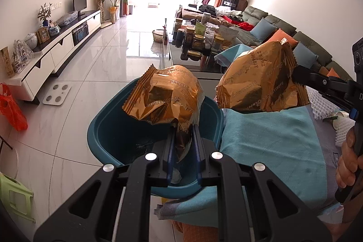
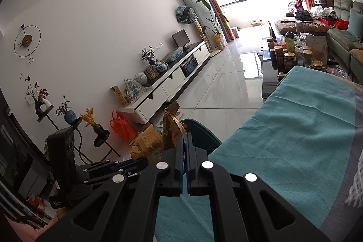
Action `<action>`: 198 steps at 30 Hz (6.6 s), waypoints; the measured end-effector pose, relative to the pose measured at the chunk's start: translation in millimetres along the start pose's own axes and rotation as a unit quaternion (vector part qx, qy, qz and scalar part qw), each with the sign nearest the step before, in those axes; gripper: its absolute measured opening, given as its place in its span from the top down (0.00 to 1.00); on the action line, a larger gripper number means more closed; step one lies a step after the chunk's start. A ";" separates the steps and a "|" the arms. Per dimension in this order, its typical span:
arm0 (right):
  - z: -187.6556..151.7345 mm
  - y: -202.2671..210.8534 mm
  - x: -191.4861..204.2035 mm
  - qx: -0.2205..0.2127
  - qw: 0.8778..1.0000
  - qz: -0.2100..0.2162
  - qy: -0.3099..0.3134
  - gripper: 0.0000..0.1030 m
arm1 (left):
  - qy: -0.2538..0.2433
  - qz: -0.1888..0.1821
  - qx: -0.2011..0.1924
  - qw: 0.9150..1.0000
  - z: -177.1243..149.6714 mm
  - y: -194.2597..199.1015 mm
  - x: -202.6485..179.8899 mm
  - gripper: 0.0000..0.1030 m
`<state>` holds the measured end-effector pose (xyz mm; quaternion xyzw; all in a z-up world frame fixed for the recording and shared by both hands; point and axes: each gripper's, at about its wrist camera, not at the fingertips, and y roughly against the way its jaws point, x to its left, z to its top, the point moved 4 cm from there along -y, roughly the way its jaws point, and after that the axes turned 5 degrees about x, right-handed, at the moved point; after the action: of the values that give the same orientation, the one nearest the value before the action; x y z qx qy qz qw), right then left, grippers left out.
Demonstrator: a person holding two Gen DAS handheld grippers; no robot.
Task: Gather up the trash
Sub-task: 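Carry both gold wrappers over the teal bin and release them inside, then grasp a white foam net with the left tool while the right tool grasps another, then carry both white foam nets over the teal bin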
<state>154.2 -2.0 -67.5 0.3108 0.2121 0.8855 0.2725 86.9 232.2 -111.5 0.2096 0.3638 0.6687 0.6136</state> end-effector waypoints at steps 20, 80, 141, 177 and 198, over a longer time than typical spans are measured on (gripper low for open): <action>-1.3 -72.0 2.2 0.075 0.997 -0.028 0.001 0.99 | 0.023 0.023 0.047 0.998 -7.9 -50.7 20.1 0.82; -116.7 262.3 -123.1 -0.119 0.941 -0.303 -0.097 0.54 | -0.253 -0.195 0.013 0.948 -3.5 -59.5 -323.6 0.50; -117.2 218.5 -111.1 -0.104 0.972 -0.185 -0.100 0.84 | -0.225 -0.137 0.022 0.964 -5.4 -34.4 -260.1 0.86; -73.8 125.9 -59.5 -0.055 0.993 -0.089 -0.050 0.84 | -0.128 -0.071 0.002 0.989 -1.5 6.3 -115.7 0.86; -43.2 70.5 -36.8 -0.027 0.998 -0.054 -0.021 0.84 | -0.078 -0.018 0.004 0.997 5.3 9.6 -35.5 0.86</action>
<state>124.9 -87.3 -76.1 0.3099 0.1987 0.8684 0.3323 89.9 199.1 -95.0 0.2573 0.3212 0.6375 0.6513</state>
